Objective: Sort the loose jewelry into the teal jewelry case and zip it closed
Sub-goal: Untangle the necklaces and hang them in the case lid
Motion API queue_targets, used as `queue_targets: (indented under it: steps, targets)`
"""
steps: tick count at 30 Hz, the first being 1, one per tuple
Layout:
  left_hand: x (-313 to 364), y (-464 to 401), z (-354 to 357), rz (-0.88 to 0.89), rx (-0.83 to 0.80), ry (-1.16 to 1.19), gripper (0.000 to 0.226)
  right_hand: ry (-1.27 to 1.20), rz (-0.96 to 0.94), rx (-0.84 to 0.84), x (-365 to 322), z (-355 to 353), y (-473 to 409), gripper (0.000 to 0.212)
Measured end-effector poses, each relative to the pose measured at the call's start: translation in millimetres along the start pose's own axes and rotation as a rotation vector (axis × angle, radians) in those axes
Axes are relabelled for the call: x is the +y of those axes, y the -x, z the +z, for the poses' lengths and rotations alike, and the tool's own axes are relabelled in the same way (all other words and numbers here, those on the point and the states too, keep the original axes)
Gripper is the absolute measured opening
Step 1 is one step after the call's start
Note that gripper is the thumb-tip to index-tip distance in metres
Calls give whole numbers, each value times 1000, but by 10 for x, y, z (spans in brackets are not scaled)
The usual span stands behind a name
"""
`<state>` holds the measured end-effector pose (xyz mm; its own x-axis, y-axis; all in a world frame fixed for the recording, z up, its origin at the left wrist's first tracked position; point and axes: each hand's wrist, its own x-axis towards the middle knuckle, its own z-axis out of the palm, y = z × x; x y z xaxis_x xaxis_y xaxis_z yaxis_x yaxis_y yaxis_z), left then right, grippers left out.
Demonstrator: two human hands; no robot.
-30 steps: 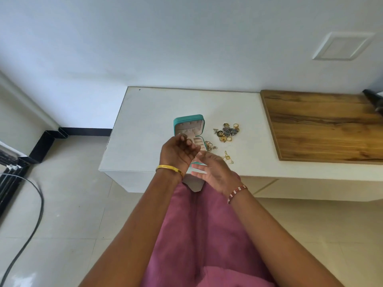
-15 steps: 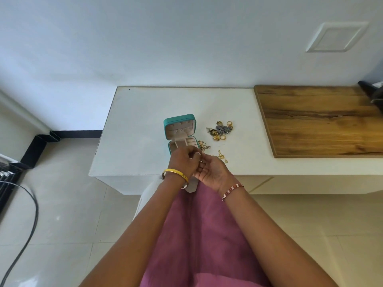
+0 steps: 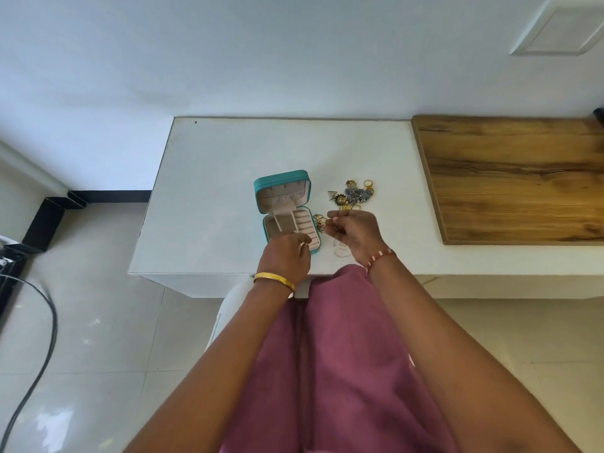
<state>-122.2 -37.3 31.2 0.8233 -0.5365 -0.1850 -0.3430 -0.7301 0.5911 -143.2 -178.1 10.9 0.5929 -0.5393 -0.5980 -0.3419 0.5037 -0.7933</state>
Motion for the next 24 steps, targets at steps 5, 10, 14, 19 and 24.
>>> queue_targets:
  steps: [5, 10, 14, 19, 24]
  targets:
    - [-235, 28, 120, 9, 11, -26, 31, 605, -197, 146, 17, -67, -366, 24]
    - [-415, 118, 222, 2, 52, 35, 34, 790, -255, 140, 27, -83, -408, 27]
    - [-429, 122, 227, 24, 74, 41, 34, 836, -307, 141, 47, -69, -332, 27]
    - [-477, 111, 248, 55, 41, -29, 35, 959, -446, 158, 100, -7, -132, 27]
    - [-524, 111, 293, 79, 0, -138, 40, 1057, -419, 76, 305, 214, 26, 25]
